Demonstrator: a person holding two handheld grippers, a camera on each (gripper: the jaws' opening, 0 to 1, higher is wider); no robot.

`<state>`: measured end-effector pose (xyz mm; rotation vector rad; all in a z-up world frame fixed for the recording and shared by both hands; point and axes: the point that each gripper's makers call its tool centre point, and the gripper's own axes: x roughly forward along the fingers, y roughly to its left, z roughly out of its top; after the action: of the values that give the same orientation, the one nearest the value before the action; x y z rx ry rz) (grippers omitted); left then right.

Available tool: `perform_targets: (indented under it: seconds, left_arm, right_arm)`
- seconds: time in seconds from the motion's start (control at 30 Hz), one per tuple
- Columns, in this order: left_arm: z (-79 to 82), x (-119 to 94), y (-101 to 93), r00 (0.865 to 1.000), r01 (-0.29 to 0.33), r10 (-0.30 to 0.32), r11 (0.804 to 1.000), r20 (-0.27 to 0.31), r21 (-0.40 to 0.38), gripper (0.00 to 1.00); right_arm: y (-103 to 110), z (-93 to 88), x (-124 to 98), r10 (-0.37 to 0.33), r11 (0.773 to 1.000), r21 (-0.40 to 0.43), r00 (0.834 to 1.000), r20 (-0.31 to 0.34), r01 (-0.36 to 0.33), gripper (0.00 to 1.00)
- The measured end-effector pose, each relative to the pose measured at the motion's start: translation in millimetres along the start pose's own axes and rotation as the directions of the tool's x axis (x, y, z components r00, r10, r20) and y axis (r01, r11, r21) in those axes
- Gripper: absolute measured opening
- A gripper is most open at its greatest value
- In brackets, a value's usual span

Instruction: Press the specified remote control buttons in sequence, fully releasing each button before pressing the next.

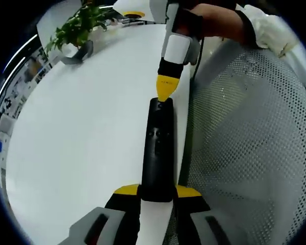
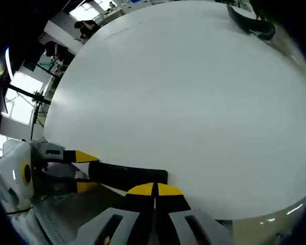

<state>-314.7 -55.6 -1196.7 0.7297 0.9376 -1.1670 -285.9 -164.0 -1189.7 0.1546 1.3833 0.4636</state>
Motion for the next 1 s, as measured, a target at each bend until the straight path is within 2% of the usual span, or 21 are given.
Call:
perform_targets:
  seconds: [0.23,0.33,0.47,0.53,0.73,1.0]
  left_arm:
    - [0.9,-0.3,-0.1,0.997,-0.017,0.019,0.999,0.072,-0.029,0.24]
    - [3.4,0.0,0.5,0.992,-0.030,0.038,0.997,0.117,-0.068,0.24]
    - [4.5,0.4,1.2,0.980,-0.039,0.059,0.993,0.189,-0.108,0.25]
    - [4.6,0.5,1.1,0.974,-0.038,0.059,0.994,0.217,-0.100,0.25]
    - [6.5,0.0,1.4,0.957,-0.026,0.052,0.995,0.286,-0.092,0.25]
    - [8.2,0.7,1.6,0.957,-0.031,0.055,0.996,0.284,-0.086,0.25]
  right_arm:
    - [-1.3,-1.0,-0.5,0.034,0.999,0.019,0.999,0.012,-0.035,0.00]
    - [-2.1,-1.2,-0.8,0.057,0.998,0.037,0.998,0.028,-0.058,0.00]
    - [-1.2,-0.4,-0.9,0.068,0.996,0.049,0.997,0.025,-0.069,0.00]
    - [-1.9,-0.4,-1.1,0.077,0.995,0.059,0.997,0.024,-0.078,0.00]
    - [-4.2,3.8,-0.6,0.129,0.979,0.154,0.990,0.060,-0.137,0.00]
    - [-2.9,4.3,-0.9,0.149,0.977,0.146,0.987,0.058,-0.157,0.00]
